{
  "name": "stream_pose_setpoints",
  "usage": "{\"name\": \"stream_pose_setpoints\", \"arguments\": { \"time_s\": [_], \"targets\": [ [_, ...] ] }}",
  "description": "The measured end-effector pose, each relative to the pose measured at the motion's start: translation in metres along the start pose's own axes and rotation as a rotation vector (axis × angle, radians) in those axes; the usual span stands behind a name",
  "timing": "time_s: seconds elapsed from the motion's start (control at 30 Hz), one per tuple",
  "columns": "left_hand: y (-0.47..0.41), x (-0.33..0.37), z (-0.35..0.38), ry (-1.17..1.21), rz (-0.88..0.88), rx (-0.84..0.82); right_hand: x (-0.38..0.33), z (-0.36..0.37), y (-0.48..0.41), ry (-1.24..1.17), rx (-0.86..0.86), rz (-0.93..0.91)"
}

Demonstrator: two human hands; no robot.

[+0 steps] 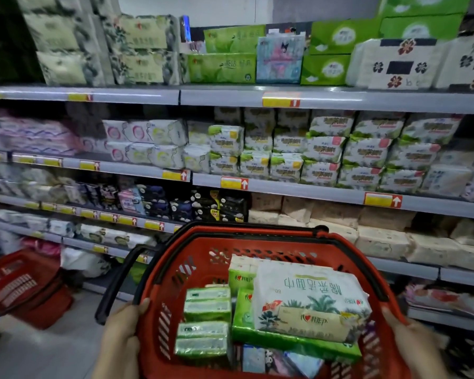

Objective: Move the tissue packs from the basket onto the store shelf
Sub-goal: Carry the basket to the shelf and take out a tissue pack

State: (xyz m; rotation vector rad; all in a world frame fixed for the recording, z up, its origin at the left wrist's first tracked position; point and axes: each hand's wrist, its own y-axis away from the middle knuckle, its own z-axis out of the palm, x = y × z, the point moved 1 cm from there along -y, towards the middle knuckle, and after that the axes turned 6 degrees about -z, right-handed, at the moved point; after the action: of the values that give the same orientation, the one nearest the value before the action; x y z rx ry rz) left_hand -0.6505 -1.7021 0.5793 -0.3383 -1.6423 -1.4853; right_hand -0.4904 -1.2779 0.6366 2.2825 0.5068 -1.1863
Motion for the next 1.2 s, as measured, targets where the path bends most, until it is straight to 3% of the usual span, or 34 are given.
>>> {"name": "stream_pose_setpoints", "arguments": {
  "time_s": [0.4,0.93,1.2],
  "targets": [
    [-0.086,0.104,-0.078,-0.211,0.020,-0.031,-0.006,0.138,0.055,-0.128,0.091,-0.023],
    [-0.181,0.152,-0.149,-0.223,-0.031,-0.078,-0.037,0.242,0.108,-0.128,0.101,-0.020],
    [-0.264,0.168,-0.191,-0.295,-0.046,-0.076,-0.016,0.321,0.150,-0.097,0.144,0.103]
  ]
}}
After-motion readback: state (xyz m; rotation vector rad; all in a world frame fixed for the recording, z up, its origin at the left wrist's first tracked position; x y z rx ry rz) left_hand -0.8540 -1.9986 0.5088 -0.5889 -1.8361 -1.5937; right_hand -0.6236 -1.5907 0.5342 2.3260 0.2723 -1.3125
